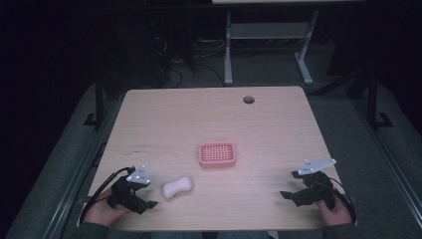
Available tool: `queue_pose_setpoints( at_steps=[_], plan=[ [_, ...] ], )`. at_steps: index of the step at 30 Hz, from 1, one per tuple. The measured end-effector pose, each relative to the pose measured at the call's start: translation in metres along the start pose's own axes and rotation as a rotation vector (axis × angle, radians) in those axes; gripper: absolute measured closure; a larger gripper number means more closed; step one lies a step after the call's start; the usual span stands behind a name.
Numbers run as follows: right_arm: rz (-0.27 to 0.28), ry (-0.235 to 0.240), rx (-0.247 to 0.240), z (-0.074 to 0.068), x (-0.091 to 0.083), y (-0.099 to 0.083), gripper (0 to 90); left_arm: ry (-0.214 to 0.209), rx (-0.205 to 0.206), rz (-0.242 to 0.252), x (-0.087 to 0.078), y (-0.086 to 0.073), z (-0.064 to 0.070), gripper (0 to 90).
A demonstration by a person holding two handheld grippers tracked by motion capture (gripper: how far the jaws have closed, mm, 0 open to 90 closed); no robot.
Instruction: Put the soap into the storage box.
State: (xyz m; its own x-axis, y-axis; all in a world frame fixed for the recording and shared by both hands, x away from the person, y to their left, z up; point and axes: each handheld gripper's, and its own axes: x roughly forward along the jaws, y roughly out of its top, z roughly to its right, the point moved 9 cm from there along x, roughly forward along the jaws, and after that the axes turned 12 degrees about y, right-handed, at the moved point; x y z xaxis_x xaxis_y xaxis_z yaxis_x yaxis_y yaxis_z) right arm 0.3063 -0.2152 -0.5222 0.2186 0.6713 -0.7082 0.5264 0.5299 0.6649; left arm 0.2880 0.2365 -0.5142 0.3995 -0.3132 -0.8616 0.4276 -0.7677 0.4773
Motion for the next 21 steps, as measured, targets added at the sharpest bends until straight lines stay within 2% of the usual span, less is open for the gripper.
queue_pose_setpoints(
  at_steps=[9,21],
  plan=[
    [-0.005,-0.005,0.0,0.0,0.0,0.001,14.3,0.002,0.019,0.007,0.0,0.012,0.0,24.0],
    [0.001,0.001,-0.006,-0.001,0.001,0.003,14.3,-0.028,0.05,-0.004,0.006,0.026,0.006,25.9]
  ],
)
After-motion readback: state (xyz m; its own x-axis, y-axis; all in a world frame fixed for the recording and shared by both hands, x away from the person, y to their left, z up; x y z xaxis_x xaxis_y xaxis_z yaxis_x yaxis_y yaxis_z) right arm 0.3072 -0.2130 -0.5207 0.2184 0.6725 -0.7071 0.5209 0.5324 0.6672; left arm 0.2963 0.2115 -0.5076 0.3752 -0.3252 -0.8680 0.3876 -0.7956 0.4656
